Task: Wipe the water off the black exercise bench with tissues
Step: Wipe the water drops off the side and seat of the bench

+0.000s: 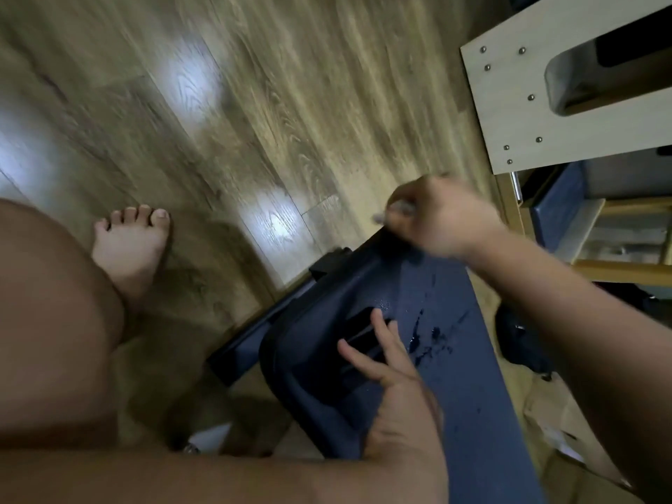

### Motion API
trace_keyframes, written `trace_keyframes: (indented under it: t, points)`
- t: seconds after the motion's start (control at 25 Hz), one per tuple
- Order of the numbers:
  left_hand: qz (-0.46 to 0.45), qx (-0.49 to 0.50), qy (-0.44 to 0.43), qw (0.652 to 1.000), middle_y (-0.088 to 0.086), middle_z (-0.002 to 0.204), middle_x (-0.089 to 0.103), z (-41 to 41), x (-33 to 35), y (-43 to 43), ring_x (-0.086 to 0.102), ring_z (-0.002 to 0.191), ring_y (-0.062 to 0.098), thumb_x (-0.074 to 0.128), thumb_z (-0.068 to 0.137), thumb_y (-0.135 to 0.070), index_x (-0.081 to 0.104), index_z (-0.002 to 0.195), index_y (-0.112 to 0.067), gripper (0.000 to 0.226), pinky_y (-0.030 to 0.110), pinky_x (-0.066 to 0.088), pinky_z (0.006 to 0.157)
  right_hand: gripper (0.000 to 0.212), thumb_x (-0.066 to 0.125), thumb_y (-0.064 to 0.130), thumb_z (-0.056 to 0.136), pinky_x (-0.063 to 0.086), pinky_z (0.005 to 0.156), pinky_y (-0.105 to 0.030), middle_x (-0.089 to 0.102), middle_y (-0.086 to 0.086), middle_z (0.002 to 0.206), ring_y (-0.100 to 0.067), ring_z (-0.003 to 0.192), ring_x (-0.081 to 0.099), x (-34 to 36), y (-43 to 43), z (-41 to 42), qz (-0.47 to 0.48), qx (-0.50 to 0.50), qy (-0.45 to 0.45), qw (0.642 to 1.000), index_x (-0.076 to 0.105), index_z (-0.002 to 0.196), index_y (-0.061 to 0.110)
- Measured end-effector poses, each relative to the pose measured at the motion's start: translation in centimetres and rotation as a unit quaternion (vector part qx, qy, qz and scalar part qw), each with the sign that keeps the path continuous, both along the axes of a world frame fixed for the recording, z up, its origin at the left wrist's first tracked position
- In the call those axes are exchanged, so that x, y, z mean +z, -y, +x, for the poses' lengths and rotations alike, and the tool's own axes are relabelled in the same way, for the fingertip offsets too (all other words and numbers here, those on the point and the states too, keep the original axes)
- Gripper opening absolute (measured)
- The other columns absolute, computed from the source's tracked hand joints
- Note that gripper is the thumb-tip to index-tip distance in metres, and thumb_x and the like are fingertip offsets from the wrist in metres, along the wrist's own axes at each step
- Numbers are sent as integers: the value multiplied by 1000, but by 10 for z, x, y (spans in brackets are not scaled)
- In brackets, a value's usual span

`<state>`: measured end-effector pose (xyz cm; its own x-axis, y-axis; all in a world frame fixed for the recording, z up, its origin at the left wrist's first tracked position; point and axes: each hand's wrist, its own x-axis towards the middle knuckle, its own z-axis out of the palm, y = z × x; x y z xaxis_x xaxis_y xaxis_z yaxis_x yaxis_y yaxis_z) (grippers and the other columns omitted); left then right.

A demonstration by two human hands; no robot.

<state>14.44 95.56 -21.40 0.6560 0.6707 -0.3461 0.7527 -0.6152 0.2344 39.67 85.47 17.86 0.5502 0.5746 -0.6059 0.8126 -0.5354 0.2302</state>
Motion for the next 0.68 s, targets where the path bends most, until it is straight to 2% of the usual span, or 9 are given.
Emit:
trace_keyframes:
  t: [0.08,0.12,0.2,0.28,0.32,0.36,0.44,0.52,0.68]
  points:
    - [21,-16,4,1000,22,109,48,-5,3,2,47,99,43,48,98,-11,46,115,-6,18,53,39,82,27,53,48,79,54,76,-38,64,-9,101,-32,88,61,0,-14,32,-28,-100,92,990,69,88,29]
    - [43,-20,7,999,22,109,48,-7,1,2,47,99,43,47,98,-11,46,116,-6,18,52,39,81,25,53,43,79,54,75,-37,63,-9,100,-31,87,61,-6,-18,25,-25,-109,75,991,70,87,26]
    - [63,-18,-1,998,22,111,49,-9,1,-3,47,100,42,35,102,-14,47,118,-6,21,51,38,83,25,52,40,78,56,70,-35,65,-5,88,-25,80,62,-19,-19,-20,-17,-53,-32,998,70,82,23]
    - [58,-23,-19,998,21,112,51,-12,-6,-3,48,101,41,20,103,-21,48,120,-7,36,50,37,84,27,51,43,79,55,63,-35,64,1,78,-20,72,61,-11,-6,-63,9,27,-125,992,67,80,21]
    - [63,-29,-19,997,21,113,52,-12,-10,-1,48,101,40,16,102,-23,48,120,-7,40,49,36,84,29,52,49,79,54,63,-34,64,2,78,-19,73,62,-4,-2,-61,6,29,-125,992,66,81,24]
    - [53,-15,-8,998,20,113,52,-9,-14,3,47,101,40,15,102,-25,49,120,-8,42,50,35,84,30,53,55,79,54,65,-35,64,1,80,-21,75,62,3,-2,-47,-2,8,-102,995,64,81,27]
    - [29,16,-26,999,19,112,54,-4,-14,-2,47,102,41,15,103,-28,50,118,-9,42,51,34,85,30,57,59,78,55,71,-38,64,-6,85,-25,78,61,5,-5,0,-6,-47,8,999,62,78,30]
    - [13,41,-45,998,18,112,55,-5,-11,-7,47,102,40,15,104,-29,50,117,-10,42,51,34,85,24,60,51,81,55,70,-38,64,-10,89,-26,73,59,4,-9,14,2,-108,57,993,64,77,28]
    - [-3,72,-40,997,14,109,61,0,-1,-5,55,100,37,17,107,-33,58,113,-13,46,50,42,88,23,50,34,87,55,71,-36,66,-6,89,-27,81,62,-7,-9,-79,-6,-18,-118,993,68,89,21]
